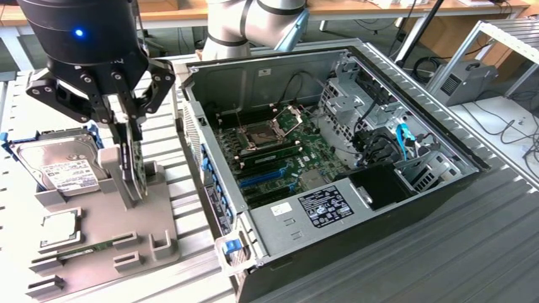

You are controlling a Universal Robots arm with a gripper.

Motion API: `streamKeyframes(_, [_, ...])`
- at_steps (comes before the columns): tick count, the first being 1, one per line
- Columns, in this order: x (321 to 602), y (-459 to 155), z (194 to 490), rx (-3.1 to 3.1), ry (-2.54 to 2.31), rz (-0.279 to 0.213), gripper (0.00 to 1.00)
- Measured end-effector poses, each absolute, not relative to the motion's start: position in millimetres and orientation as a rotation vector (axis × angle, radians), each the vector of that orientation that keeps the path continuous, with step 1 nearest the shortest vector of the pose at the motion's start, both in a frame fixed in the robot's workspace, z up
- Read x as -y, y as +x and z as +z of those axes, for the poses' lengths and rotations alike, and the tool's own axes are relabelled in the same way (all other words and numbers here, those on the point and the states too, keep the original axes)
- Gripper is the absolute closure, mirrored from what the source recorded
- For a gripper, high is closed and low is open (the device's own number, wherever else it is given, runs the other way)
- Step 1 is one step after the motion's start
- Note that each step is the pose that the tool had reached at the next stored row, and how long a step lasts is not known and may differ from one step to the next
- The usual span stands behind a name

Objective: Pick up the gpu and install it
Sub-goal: 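Pick up the gpu and move the gpu toward the slot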

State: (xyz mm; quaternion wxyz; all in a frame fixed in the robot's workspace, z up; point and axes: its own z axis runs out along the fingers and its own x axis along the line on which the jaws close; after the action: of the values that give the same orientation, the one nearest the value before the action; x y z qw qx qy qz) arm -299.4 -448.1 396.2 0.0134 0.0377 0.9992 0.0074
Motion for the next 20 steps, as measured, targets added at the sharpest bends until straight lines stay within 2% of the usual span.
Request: streamKeyframes(20, [448.1,-299.3,402.0,-3.113,0.117,0.023,0.74])
